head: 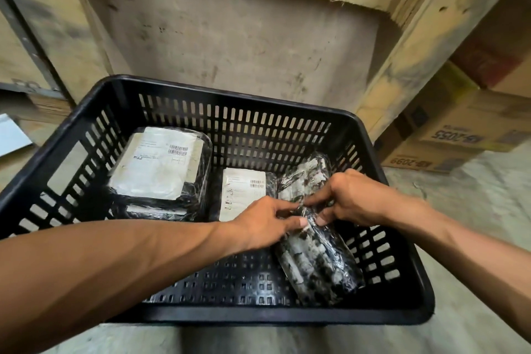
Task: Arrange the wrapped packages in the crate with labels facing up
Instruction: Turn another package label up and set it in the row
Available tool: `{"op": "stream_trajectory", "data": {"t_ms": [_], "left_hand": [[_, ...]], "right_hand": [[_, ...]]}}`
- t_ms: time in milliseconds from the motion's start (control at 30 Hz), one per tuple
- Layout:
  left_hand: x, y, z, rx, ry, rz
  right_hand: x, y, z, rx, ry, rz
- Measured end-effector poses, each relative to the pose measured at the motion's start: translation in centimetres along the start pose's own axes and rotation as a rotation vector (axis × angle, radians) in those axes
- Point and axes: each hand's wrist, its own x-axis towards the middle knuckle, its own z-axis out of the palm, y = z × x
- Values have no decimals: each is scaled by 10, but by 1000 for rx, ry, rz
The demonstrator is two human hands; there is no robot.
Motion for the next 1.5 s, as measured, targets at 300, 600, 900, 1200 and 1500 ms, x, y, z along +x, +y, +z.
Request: {"op": "stream_trajectory", "data": {"t_ms": [300,600,900,1200,1500], "left_hand": [[-16,-14,-24,-327,12,-120],[-29,-18,-33,-486,11,-319],[-27,4,-22,-418,-9,-373],[-48,5,-40,-544,31,-269],[-67,-13,-93,-428,64,91]], "right_hand": [[10,-21,28,597,-54,319],[1,-21,45,872,-101,194],[-2,-12,39,739,-190,242],[3,-6,32,631,-168,233],[6,-19,27,665,-43,79]]}}
